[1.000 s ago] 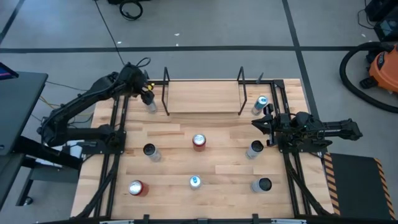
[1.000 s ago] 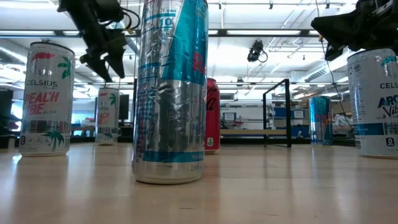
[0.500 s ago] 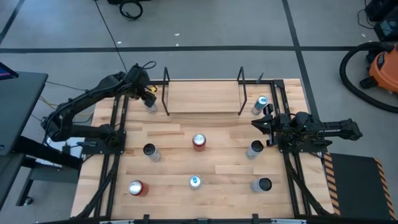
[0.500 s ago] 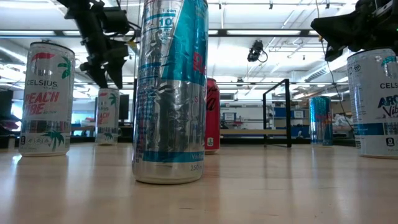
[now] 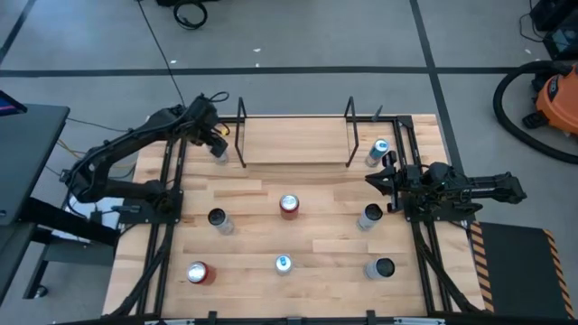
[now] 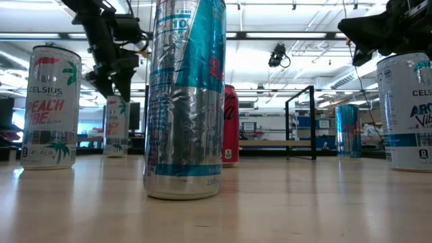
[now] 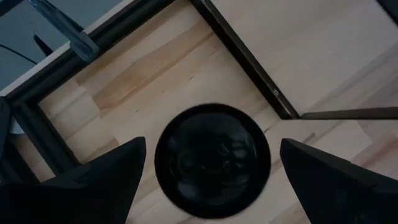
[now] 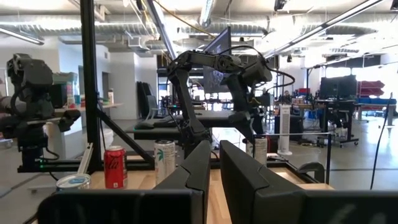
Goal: Place canned beverage on shelf
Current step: Put the top white-pink soda can on the shelf
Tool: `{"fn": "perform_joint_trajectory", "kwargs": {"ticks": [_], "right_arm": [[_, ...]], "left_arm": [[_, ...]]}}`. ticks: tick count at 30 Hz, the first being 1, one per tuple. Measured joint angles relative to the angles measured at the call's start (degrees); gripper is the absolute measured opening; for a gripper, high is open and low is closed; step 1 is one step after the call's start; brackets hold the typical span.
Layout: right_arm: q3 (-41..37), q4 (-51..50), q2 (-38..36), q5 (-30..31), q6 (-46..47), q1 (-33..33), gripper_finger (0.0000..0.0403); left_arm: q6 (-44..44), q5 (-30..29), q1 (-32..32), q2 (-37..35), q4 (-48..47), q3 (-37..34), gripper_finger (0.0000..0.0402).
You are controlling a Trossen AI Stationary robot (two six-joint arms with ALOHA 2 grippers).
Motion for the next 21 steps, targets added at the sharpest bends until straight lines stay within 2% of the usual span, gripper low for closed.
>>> {"fn": "perform_joint_trajectory", "kwargs": {"ticks": [11,21], "right_arm": [[0.0,0.1,0.0,0.0,0.0,0.0,0.0045],[0.0,0.1,0.0,0.0,0.2,0.0,0.0045]], "left_arm": [[1.1,0.0,0.0,3.5,0.0,0.0,0.0369],[1.2,-0.1,0.0,3.5,-0.1,0.0,0.0307]]}}
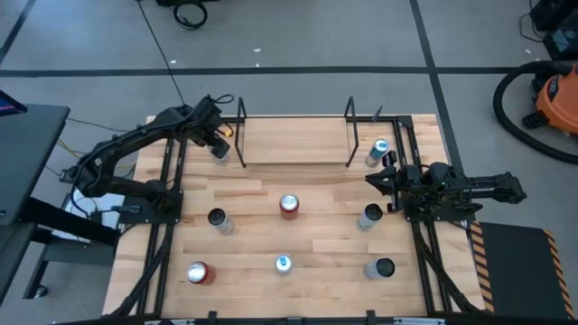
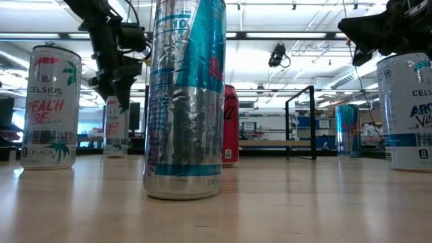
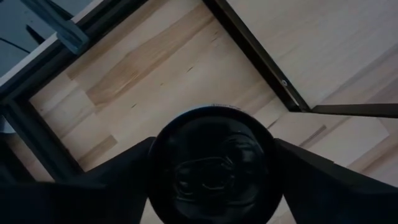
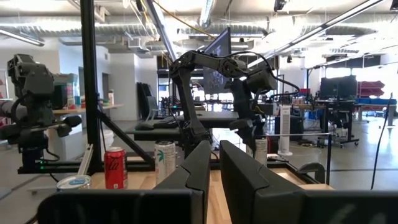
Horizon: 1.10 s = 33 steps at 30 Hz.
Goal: Place canned beverage on shelf
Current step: Put the top white-pink soda can on the shelf
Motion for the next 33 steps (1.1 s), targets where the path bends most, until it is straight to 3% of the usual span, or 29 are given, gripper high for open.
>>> {"fn": "perform_joint_trajectory", "kwargs": {"ticks": [6,19,33], "right_arm": [[0.0,-0.3,0.0,0.0,0.0,0.0,0.0045],[0.0,-0.3,0.0,0.0,0.0,0.0,0.0045],[0.0,-0.6,0.0,0.0,0.0,0.0,0.0045]], "left_arm": [[0.1,0.0,0.0,0.0,-0.1,0.0,0.0259],[-0.6,0.2,0.0,0.1,-1.7,1.0,0.0265],[-2.7,-0.3,0.0,0.0,-13.1,22.8,0.0267]]}}
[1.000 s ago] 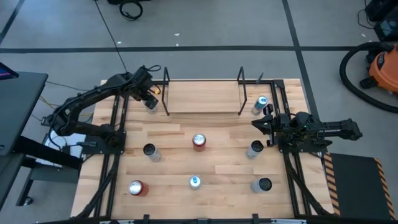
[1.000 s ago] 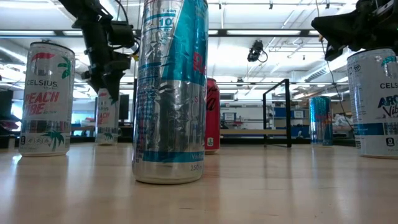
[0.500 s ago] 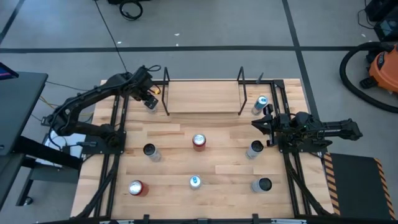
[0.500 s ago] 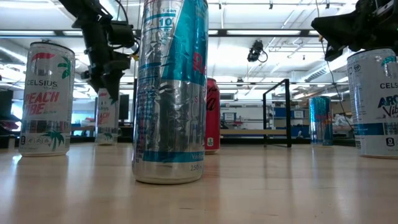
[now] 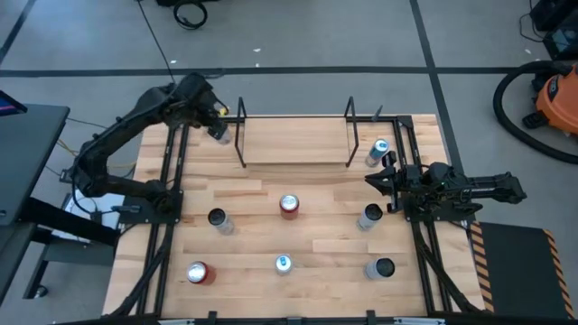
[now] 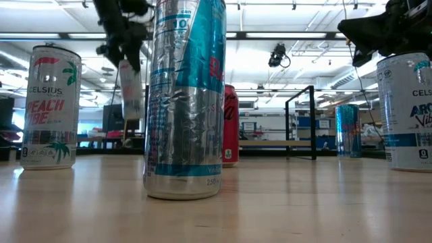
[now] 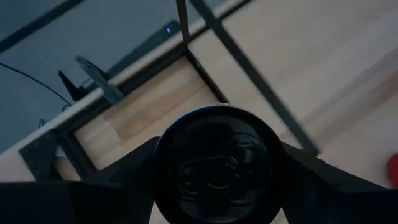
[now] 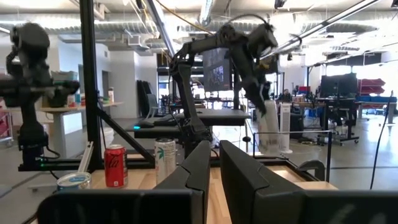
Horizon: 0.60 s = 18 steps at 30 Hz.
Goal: Place canned beverage on shelf
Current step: Put the top white-pink soda can on the shelf
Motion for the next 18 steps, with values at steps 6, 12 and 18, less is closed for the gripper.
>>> {"fn": "perform_joint_trajectory", "kwargs": {"ticks": [6,12,18], "right_arm": [[0.0,-0.1,0.0,0.0,0.1,0.0,0.0045],[0.0,-0.1,0.0,0.0,0.1,0.0,0.0045],[0.0,-0.1,0.0,0.0,0.1,0.0,0.0045]], "left_arm": [[-1.5,-1.8,0.0,0.0,-1.2,9.8,0.0267],[-2.0,-1.8,0.0,0.0,-0.4,16.9,0.0267],[-6.9,-1.8,-0.1,0.0,3.1,20.5,0.0267]]}}
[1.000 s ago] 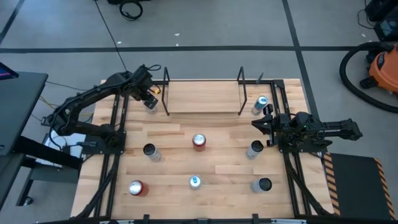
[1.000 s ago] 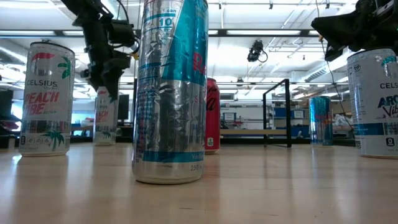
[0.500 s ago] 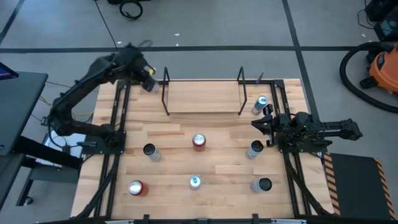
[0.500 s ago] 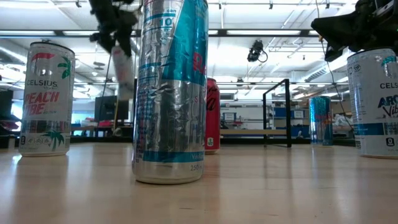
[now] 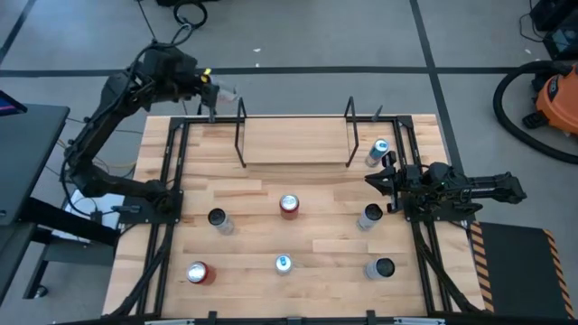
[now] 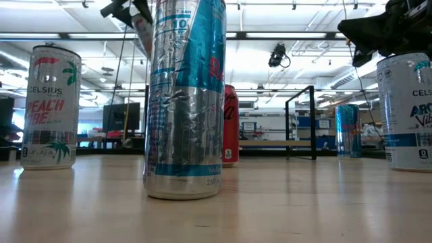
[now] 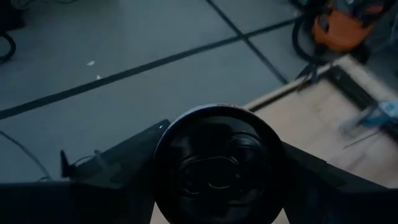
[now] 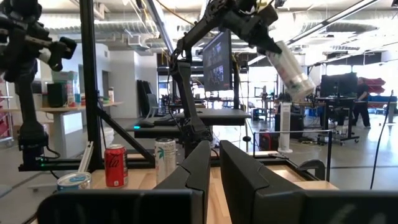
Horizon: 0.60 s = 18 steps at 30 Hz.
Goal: Place canned beverage on shelf
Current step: Put the top white-pink soda can on the shelf
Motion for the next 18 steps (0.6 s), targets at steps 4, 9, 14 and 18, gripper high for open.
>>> {"fn": "perform_joint_trajectory", "kwargs": {"ticks": [4,9,14,18], "right_arm": [[0.0,0.0,0.0,0.0,0.0,0.0,0.0045],[0.0,0.0,0.0,0.0,0.0,0.0,0.0045],[0.0,0.0,0.0,0.0,-0.1,0.0,0.0045],[0.0,0.0,0.0,0.0,-0.1,0.0,0.0045]], "left_arm": [[-1.2,-0.1,-1.6,2.0,1.1,1.0,0.0267],[-0.9,0.2,-3.8,6.4,2.4,1.3,0.0267],[-0.7,0.2,-4.2,10.1,3.4,1.4,0.0267],[-1.1,0.0,-4.1,12.3,3.4,1.4,0.0268]]}}
